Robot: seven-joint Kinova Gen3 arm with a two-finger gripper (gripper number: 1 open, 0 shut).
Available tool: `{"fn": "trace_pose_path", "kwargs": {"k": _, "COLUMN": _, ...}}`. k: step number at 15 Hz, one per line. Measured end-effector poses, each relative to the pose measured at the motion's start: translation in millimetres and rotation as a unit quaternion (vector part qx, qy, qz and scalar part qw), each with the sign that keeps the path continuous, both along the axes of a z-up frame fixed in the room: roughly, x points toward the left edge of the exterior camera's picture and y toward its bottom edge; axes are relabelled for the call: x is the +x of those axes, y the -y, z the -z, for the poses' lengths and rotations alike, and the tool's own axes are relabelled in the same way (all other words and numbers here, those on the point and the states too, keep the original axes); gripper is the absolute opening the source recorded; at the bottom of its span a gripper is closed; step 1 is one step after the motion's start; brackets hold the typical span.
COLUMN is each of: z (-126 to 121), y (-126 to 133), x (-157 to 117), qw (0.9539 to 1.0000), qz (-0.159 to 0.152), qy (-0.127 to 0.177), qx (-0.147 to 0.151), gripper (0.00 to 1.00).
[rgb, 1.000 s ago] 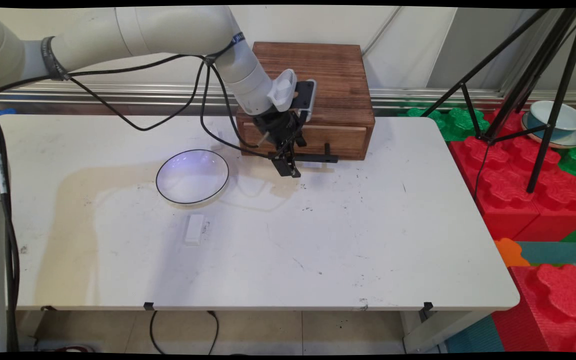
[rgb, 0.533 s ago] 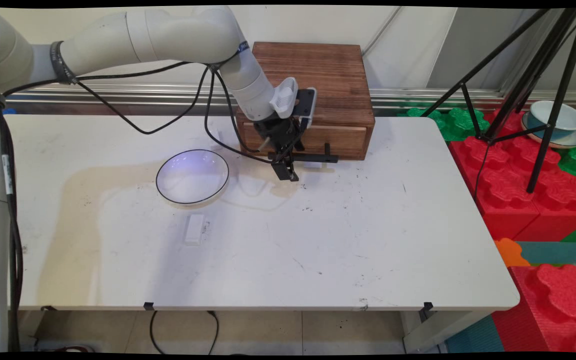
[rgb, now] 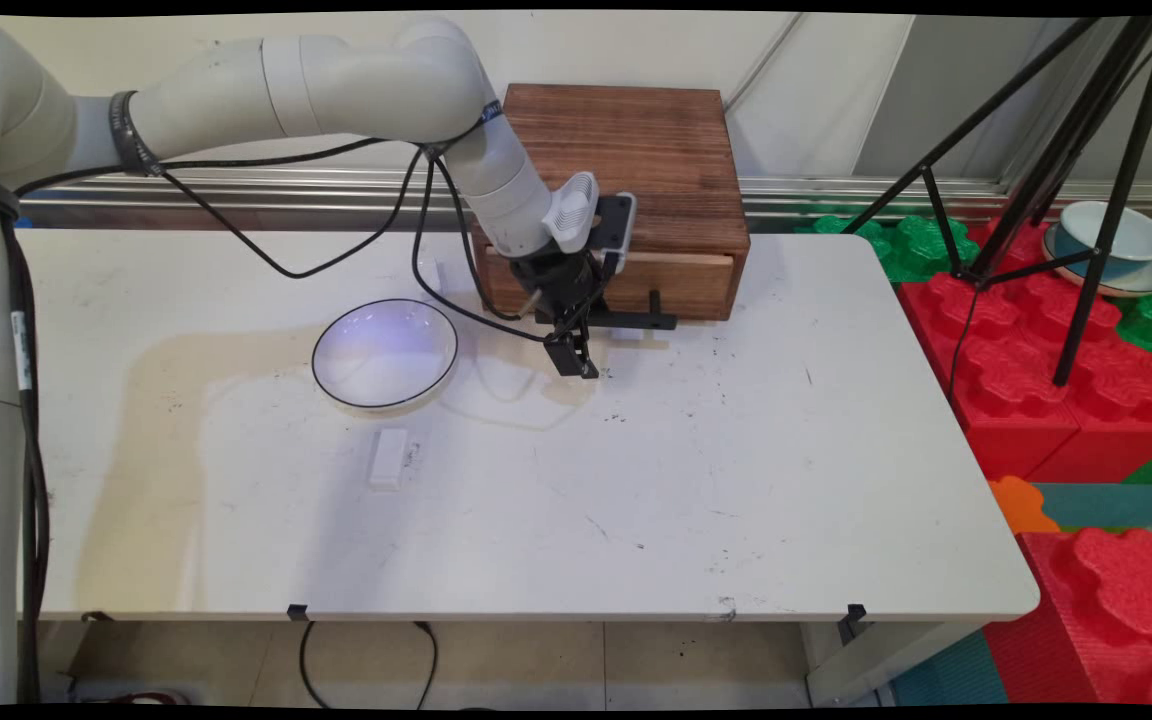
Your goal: Open the drawer
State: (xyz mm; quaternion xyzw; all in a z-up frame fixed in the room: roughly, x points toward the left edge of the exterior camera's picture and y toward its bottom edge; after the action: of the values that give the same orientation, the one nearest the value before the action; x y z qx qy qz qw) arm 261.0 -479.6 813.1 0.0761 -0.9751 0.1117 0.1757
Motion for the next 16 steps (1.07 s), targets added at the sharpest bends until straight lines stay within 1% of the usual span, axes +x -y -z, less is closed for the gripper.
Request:
{"fn": "trace_pose_path", "kwargs": {"k": 7, "z": 6.3, "y": -12.9, "x": -4.7, "qw": 0.9999, "qz": 0.003, "qy": -0.005, "qx": 0.01, "gripper": 1.0}}
{"fn": "trace_pose_path", "kwargs": {"k": 16, "z": 10.8, "y": -41.8, "x": -17.3, "qw": 0.9997, "qz": 0.003, "qy": -0.02, "qx": 0.016, "gripper": 1.0}}
